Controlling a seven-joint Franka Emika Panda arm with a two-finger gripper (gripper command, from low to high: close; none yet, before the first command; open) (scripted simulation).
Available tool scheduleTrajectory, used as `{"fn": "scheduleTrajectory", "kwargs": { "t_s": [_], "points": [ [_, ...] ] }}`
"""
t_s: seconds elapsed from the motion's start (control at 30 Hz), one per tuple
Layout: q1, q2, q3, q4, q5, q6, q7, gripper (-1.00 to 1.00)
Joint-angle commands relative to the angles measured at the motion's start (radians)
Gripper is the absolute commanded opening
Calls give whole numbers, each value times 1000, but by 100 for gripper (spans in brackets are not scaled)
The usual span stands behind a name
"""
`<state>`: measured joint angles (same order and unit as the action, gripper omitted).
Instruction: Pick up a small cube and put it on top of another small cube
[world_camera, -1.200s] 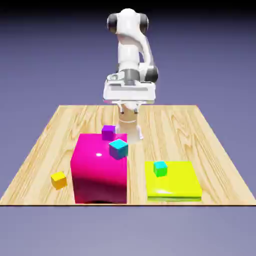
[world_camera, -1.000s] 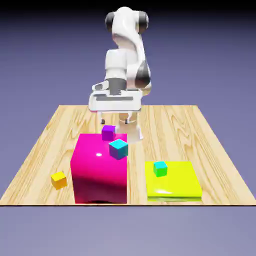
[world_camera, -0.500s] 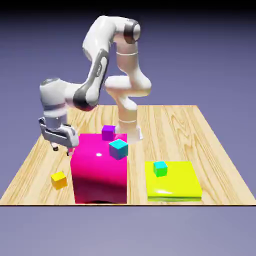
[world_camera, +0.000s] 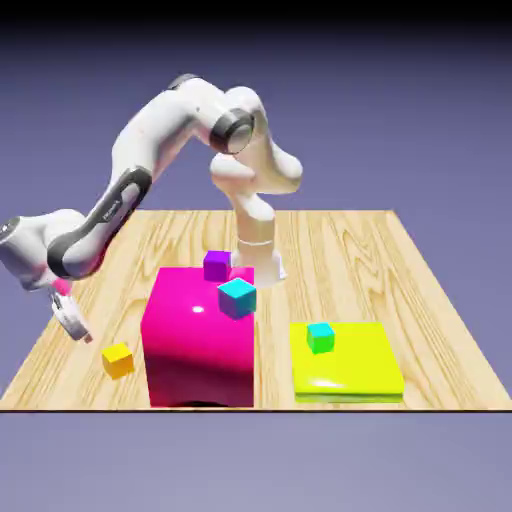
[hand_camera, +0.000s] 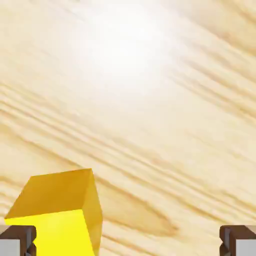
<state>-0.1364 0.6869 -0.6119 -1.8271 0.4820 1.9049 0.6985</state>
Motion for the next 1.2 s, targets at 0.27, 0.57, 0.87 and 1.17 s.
{"fn": "scheduleTrajectory", "kwargs": {
  "t_s": [0.27, 0.57, 0.87, 1.17],
  "points": [
    [0, 0, 0, 0, 0, 0, 0, -100],
    [301, -170, -136, 47, -125, -10, 37, -100],
    [627, -326, -213, -7, -400, 43, -189, -100],
    [895, -511, -126, -165, -734, 137, -492, -100]
  ]
}}
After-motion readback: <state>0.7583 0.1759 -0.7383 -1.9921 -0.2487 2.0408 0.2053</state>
